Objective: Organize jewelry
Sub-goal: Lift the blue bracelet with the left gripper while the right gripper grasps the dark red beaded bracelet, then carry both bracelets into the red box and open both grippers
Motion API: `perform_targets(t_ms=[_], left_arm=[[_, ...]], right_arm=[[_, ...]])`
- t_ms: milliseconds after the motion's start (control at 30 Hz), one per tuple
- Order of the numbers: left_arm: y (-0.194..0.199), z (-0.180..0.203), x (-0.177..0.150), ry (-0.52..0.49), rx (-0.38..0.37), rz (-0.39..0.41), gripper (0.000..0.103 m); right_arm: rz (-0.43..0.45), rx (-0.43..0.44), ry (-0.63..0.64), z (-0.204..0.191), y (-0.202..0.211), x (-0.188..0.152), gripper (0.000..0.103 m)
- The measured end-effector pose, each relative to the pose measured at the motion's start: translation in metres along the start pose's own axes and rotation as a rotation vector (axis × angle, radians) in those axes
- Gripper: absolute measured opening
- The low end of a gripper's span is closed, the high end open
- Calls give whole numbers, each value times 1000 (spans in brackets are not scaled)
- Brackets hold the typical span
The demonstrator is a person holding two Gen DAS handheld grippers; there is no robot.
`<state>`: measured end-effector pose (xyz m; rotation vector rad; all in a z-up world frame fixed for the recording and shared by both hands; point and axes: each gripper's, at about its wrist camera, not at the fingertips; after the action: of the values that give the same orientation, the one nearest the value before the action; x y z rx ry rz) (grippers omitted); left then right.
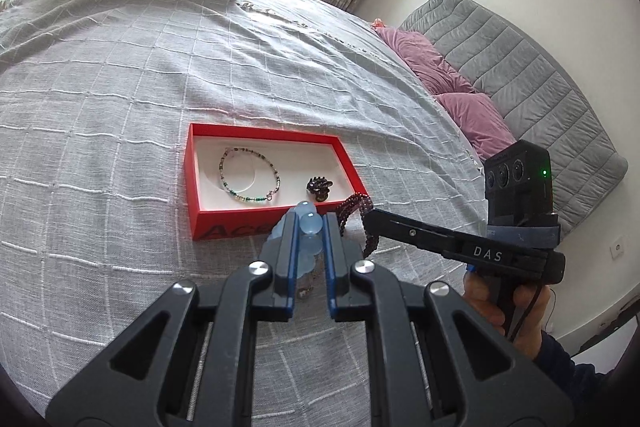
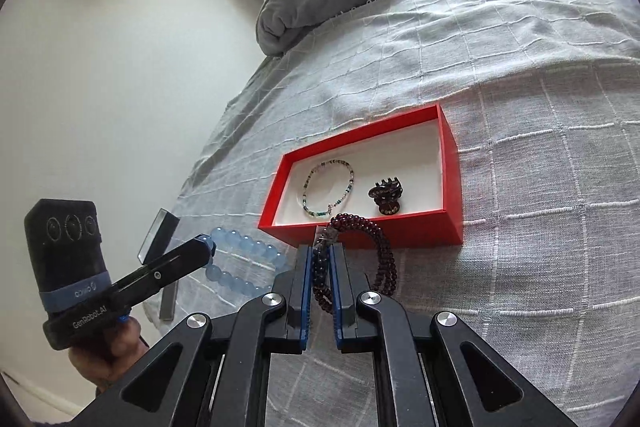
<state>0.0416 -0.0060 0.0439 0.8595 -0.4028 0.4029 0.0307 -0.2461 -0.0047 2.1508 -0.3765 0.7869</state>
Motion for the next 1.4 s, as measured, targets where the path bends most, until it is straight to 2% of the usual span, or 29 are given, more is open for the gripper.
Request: perform_targets(t_ms=[400, 700, 833, 1000, 1067, 1400], left_arm=[[-4, 11, 24, 34, -8, 38, 13], [-27, 3, 41, 143, -85, 9, 13], [-40, 3, 44, 162, -95, -1, 13], [-54, -10, 48, 172, -35, 11, 13], [-59, -17, 50, 196, -41, 0, 13], [-80, -24, 56, 169, 71, -7, 13]], right_arm=[[92, -17, -5, -3, 28, 21, 9], [126, -113, 44, -6, 22, 42, 9], [102, -174, 71, -3, 11, 46, 9], [46, -230, 105, -5, -9, 44, 9], [38, -254, 118, -5, -12, 43, 9], [-3, -272, 153, -10, -29, 47, 9]])
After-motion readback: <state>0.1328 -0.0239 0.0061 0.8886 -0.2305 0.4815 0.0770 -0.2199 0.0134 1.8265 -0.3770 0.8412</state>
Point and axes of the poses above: each gripper's, at about its wrist camera, not at the fingertips, and y roughly against the way its jaws point, z to its right, x to its top, and after that the axes turned 13 degrees about y, right-handed
